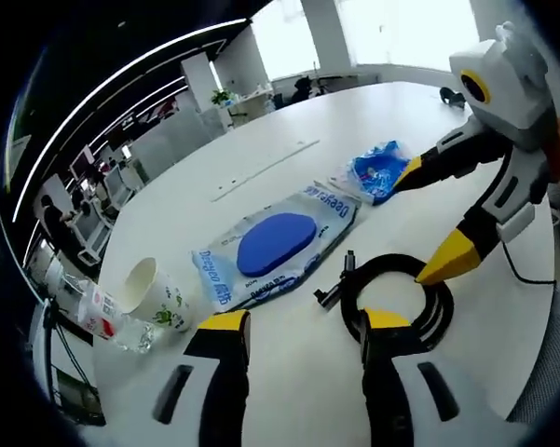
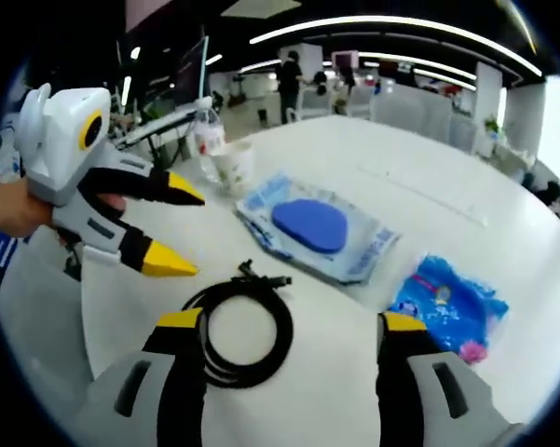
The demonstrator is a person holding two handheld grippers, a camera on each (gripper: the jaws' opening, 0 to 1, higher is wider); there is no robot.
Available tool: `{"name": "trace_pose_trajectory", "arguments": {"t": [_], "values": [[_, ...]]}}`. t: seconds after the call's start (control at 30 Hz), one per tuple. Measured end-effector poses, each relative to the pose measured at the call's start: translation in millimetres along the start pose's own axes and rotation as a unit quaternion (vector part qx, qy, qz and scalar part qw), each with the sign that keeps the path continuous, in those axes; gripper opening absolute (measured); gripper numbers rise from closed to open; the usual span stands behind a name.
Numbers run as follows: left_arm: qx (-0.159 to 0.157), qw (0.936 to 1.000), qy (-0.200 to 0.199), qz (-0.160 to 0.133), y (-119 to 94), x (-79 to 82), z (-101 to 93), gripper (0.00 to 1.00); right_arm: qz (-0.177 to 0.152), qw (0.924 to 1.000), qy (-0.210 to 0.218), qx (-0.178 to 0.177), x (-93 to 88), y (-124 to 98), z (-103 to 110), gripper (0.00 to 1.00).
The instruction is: Arrange the tabletop items into an orderly group along one side of the table until the central work area is clear of visible clutter.
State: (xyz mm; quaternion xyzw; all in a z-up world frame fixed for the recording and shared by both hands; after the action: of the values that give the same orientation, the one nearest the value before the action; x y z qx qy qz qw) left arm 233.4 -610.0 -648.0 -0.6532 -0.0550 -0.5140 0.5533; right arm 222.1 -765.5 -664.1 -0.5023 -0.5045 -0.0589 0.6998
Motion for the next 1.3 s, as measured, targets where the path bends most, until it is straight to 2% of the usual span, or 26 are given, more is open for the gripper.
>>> {"name": "trace_pose_trajectory", "arguments": {"t": [0.1, 0.13, 0.23, 0.33, 0.53, 0.63, 0.77, 0.83, 0.93, 1.0, 1.07, 1.3], "values": [[0.005, 1.0, 0.001, -0.006, -4, -1.1, 0.6, 0.55, -0.004, 0.9996, -0.013, -0.026, 1.1, -5, -4, 0.89], [0.01, 0.9999, 0.001, -0.01, -5, -1.6, 1.9, 0.61, -0.005, 0.9996, -0.013, -0.026, 1.2, -7, -4, 0.92], [0.016, 0.9997, 0.002, -0.019, -8, -2.0, 3.4, 0.72, -0.006, 0.9996, -0.014, -0.024, 0.8, -15, -3, 0.92], [0.023, 0.9993, 0.007, -0.03, -13, -1.0, 4.2, 0.76, -0.008, 0.9995, -0.014, -0.027, -0.7, -19, -3, 0.95], [0.012, 0.9992, -0.011, -0.035, -20, -4.2, -0.4, 0.97, -0.01, 0.999, -0.021, -0.038, 2.1, -28, 0, 1.0], [0.022, 0.9989, -0.008, -0.04, -25, -7.7, 1.0, 0.98, -0.018, 0.9987, -0.028, -0.039, 3.6, -36, 1, 1.0], [0.023, 0.9979, -0.034, -0.05, -31, -11.4, 1.8, 0.99, -0.025, 0.9982, -0.029, -0.047, 1.4, -46, -1, 1.0], [0.022, 0.9974, -0.04, -0.056, -36, -11.9, 2.1, 0.99, -0.032, 0.9981, -0.012, -0.052, 0.1, -50, -2, 1.0], [0.034, 0.9961, -0.036, -0.074, -47, -11.0, 7.7, 0.95, -0.039, 0.9957, 0.007, -0.084, -0.3, -59, -9, 1.0], [0.035, 0.9951, -0.045, -0.08, -54, -12.7, 11.1, 0.96, -0.057, 0.9947, 0.014, -0.084, 3.7, -65, -9, 1.0], [0.037, 0.9948, -0.061, -0.073, -58, -18.5, 14.8, 0.99, -0.058, 0.9944, 0.019, -0.087, 4.2, -69, -8, 1.0], [0.04, 0.9945, -0.064, -0.073, -71, -26.3, 24.5, 0.99, -0.061, 0.9928, 0.024, -0.1, 1.3, -82, -8, 1.0]]}}
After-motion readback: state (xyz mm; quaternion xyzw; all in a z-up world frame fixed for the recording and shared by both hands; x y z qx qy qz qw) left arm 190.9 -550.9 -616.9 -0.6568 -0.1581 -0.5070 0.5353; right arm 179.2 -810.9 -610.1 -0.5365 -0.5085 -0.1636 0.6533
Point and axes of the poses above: the point that each gripper's makers call its tool centre point, and the gripper's own axes: y roughly forward along the fingers, z roughly to its left, x roughly out of its top, the point moved 5 cm from there along -y, roughly backward along the fingers, and after that the axes turned 6 degrees about -y, right-handed, at the moved point
